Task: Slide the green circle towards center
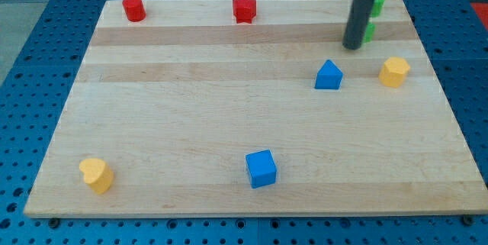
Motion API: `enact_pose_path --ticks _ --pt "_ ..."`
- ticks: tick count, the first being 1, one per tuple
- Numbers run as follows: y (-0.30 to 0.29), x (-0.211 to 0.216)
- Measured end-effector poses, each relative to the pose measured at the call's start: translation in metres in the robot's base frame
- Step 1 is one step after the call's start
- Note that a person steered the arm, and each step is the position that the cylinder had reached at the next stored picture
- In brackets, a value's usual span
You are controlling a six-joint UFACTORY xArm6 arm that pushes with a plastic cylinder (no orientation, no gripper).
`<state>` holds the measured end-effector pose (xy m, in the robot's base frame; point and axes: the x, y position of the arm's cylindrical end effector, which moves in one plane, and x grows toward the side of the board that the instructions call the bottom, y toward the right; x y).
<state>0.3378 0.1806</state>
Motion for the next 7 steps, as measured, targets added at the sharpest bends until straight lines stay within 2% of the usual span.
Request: enact_pose_path --ticks 1,3,5,7 --pt "0.009 0.014" --pt "0.072 -0.002" --pt "0.106 -0.059" --pt "0.110 -0.128"
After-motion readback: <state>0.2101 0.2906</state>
